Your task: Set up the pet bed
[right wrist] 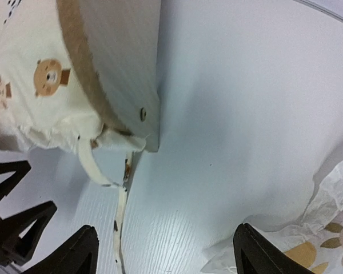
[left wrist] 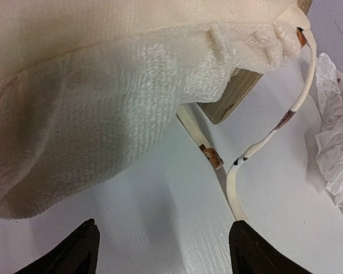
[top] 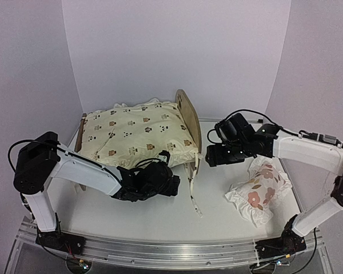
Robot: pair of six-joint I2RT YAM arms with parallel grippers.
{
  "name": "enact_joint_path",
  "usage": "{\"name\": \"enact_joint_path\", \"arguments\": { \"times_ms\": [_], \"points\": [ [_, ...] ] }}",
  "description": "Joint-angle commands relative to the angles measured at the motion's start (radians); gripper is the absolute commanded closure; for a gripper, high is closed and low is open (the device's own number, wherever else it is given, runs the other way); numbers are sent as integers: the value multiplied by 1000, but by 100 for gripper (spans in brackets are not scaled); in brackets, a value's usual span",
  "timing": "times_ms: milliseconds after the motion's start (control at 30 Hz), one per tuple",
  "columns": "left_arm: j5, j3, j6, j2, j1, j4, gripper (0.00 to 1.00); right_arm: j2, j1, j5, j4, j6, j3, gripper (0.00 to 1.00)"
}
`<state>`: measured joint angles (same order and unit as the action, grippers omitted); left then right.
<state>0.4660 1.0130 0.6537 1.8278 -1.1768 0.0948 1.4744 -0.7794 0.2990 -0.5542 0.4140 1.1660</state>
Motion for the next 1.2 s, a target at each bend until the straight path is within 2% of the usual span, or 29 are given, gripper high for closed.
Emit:
{"name": "enact_joint_path", "arguments": {
  "times_ms": [0, 267, 400, 700, 800, 1067, 1167],
  "points": [
    [3, 7, 14, -27, 8, -24, 21, -59, -73, -127, 62, 66, -133, 19],
    [19, -21, 28, -70, 11, -66, 23, 44, -228, -147, 98, 102, -198, 27],
    [24, -46, 44, -100, 11, -81, 24, 139, -272, -126, 105, 101, -187, 32],
    [32, -114, 77, -150, 11, -83, 25, 296, -318, -36, 109, 82, -139, 50],
    [29, -125, 83, -156, 12, -81, 26, 334, -318, -31, 111, 81, -131, 60],
    [25, -124, 82, -147, 11, -82, 27, 353, -329, -24, 117, 82, -139, 98],
    [10, -99, 66, -120, 10, -84, 27, 326, -329, 7, 106, 64, -128, 100]
  ]
}}
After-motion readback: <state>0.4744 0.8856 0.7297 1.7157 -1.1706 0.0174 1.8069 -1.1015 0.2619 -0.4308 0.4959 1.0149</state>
